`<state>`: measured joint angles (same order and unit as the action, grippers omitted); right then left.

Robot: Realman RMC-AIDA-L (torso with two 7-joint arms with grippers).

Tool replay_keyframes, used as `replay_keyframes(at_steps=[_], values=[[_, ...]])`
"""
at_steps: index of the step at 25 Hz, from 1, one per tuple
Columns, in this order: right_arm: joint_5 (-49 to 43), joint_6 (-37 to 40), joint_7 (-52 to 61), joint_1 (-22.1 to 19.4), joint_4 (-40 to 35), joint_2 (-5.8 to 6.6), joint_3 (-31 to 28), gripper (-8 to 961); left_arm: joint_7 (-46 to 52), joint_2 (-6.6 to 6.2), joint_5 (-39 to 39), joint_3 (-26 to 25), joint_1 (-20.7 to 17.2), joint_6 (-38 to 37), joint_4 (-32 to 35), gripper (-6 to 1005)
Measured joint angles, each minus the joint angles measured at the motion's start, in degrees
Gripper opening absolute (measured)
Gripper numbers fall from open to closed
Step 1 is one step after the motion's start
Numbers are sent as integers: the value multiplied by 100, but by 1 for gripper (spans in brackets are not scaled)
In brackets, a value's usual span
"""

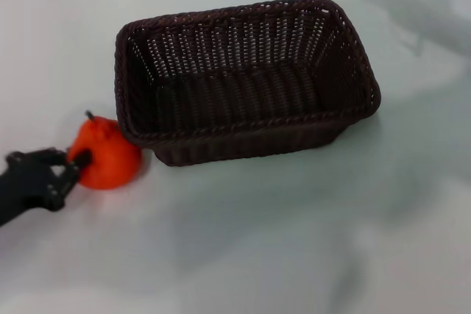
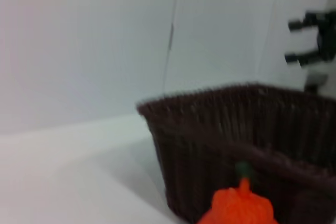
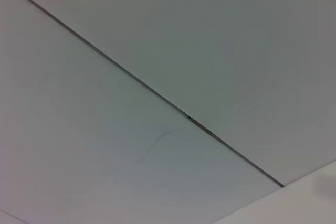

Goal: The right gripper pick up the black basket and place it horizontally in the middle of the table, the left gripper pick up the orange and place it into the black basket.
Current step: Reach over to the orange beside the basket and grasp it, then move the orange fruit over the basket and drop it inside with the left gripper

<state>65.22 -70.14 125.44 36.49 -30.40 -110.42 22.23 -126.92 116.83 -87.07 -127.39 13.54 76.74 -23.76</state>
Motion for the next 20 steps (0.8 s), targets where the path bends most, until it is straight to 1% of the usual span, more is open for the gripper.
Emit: replay_keyframes(at_steps=[6,10,12,15,18,20], values=[[140,18,-87,-10,9,0,0,928,-17,24,8,-1068,-204,814,-238,110],[256,43,-157,-20,51,-2,0,928,-17,134,17,-1865,-178,1238,-356,94],[331,49,-216,-26,72,-4,1,928,-6,205,20,-2185,-66,1410,-420,81],[422,49,-311,-29,87,-30,2,928,23,286,23,-2345,212,1637,-440,62],[584,50,-467,-26,88,-93,14,928,33,357,22,-2308,560,1740,-444,56],[669,53,-568,-11,90,-119,35,928,67,431,-11,-2227,822,1698,-444,55]])
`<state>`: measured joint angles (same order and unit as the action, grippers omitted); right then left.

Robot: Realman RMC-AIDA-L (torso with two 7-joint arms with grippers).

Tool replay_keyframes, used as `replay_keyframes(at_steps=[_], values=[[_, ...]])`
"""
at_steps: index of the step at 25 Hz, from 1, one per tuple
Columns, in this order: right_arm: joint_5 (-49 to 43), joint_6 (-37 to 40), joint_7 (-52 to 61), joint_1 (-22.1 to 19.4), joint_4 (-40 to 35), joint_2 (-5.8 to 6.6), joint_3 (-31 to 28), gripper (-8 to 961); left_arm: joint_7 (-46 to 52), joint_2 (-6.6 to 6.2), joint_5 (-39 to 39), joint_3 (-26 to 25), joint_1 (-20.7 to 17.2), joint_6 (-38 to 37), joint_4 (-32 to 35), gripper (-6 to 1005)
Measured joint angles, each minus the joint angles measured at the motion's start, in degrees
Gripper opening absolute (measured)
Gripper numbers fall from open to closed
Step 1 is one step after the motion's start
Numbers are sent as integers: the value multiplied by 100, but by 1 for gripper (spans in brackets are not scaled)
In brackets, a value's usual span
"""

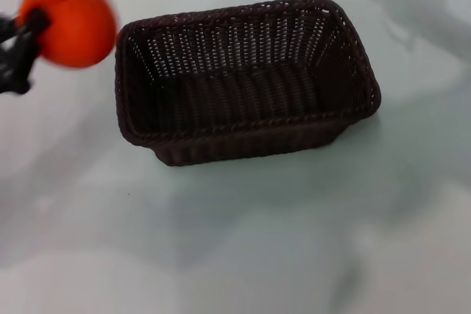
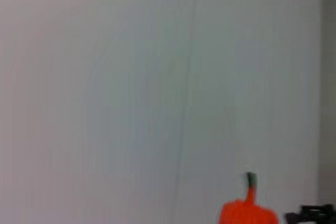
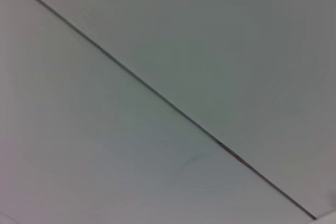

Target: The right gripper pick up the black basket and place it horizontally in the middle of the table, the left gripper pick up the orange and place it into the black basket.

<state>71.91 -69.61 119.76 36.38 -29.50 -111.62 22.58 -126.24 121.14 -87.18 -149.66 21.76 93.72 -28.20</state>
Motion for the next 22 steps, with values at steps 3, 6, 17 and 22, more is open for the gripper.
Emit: replay_keyframes(at_steps=[3,6,17,22], values=[[59,3,-189,49,4,-59,1,927,171,68,-37,360,302,-262,-1,59],[154,10,-394,87,6,-158,-9,927,563,141,-40,823,570,-825,-1,129],[889,58,-1175,87,200,-301,-10,927,791,283,197,1288,671,-1238,-29,399],[1527,127,-2037,71,221,-451,-19,927,579,286,1212,1225,236,-940,-23,544]])
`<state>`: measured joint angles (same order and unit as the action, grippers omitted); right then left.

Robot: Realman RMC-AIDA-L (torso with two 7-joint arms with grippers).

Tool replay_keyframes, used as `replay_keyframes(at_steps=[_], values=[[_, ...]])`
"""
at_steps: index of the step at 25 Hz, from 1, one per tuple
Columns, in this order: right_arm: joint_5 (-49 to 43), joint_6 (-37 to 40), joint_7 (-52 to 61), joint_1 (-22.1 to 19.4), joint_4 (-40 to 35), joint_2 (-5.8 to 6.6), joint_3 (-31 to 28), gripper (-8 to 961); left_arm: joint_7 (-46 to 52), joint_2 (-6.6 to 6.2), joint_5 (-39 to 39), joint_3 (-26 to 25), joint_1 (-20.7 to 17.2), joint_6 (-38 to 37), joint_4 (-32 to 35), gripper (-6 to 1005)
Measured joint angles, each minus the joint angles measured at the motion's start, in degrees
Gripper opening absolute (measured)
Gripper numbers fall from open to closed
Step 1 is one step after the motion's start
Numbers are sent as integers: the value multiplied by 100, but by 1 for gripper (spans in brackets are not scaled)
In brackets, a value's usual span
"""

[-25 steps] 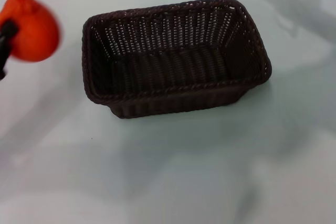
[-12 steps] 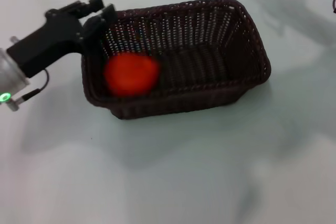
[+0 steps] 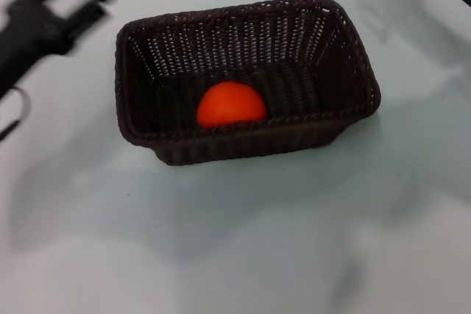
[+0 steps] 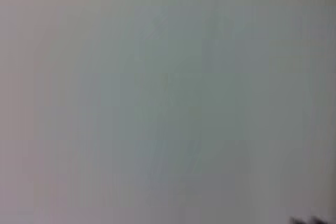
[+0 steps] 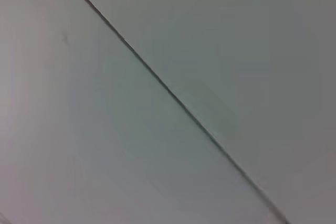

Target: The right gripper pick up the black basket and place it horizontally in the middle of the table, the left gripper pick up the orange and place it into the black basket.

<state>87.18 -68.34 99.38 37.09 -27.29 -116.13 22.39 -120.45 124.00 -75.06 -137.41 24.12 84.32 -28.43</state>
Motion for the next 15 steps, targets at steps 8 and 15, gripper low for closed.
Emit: replay_keyframes(at_steps=[8,15], values=[[2291,527,-3545,-206,615,-312,-271,927,-1289,1,1673,-1124,-816,872,927,855],[3785,247,-5895,-411,1401,-323,-1058,927,-1469,8,1782,-1978,-1338,1146,1385,882]])
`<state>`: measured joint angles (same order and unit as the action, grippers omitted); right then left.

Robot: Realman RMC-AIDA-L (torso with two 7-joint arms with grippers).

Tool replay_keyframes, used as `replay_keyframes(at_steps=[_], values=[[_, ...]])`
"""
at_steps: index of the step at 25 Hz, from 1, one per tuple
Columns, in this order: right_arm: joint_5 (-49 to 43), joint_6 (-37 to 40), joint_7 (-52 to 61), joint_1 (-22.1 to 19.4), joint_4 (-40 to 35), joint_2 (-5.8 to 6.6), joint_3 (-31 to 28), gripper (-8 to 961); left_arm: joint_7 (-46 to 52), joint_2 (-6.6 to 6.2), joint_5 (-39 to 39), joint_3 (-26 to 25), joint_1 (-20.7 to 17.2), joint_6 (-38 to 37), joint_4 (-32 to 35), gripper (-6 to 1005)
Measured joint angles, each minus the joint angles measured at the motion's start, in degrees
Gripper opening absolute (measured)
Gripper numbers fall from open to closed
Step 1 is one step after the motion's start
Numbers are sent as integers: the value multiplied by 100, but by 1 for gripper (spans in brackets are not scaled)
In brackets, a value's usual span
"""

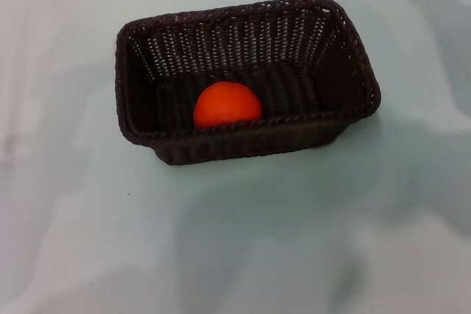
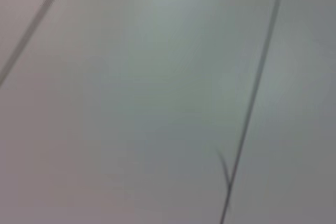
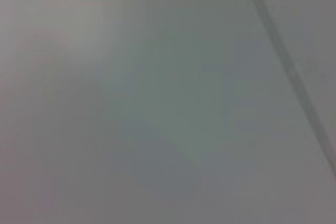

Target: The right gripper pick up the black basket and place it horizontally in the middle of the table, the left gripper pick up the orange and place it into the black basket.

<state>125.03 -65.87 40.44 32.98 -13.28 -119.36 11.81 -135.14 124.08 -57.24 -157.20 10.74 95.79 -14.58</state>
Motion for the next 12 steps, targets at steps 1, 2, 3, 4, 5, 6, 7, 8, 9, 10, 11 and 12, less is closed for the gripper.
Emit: replay_keyframes(at_steps=[1,2,3,4,5,6,7,8,9,10,11,12], values=[[26,-28,-57,-16,17,5,-38,927,-1,0,0,-16,-50,18,15,882],[31,-30,-69,-25,18,9,-50,927,-2,0,2,-21,-79,30,17,882],[32,-32,-75,-29,19,13,-53,927,-2,3,3,-28,-118,60,19,871],[35,-29,-78,-29,19,18,-54,927,-3,3,3,-28,-136,89,20,861],[37,-9,-81,-23,20,20,-56,927,-3,4,5,-28,-144,110,23,850],[40,8,-83,-11,20,22,-56,927,-4,5,5,-27,-145,126,29,839],[41,19,-83,4,21,21,-59,927,-4,8,6,-25,-145,131,41,829],[43,22,-83,13,25,17,-61,927,-4,10,6,-25,-142,139,57,818],[44,21,-83,17,32,12,-64,927,-5,11,7,-25,-138,148,71,808],[45,18,-82,18,43,10,-69,927,-6,11,7,-26,-134,158,80,797],[47,16,-79,18,49,10,-74,927,-6,11,8,-27,-131,169,89,786],[48,14,-69,19,57,10,-81,927,-6,11,9,-28,-129,179,94,776]])
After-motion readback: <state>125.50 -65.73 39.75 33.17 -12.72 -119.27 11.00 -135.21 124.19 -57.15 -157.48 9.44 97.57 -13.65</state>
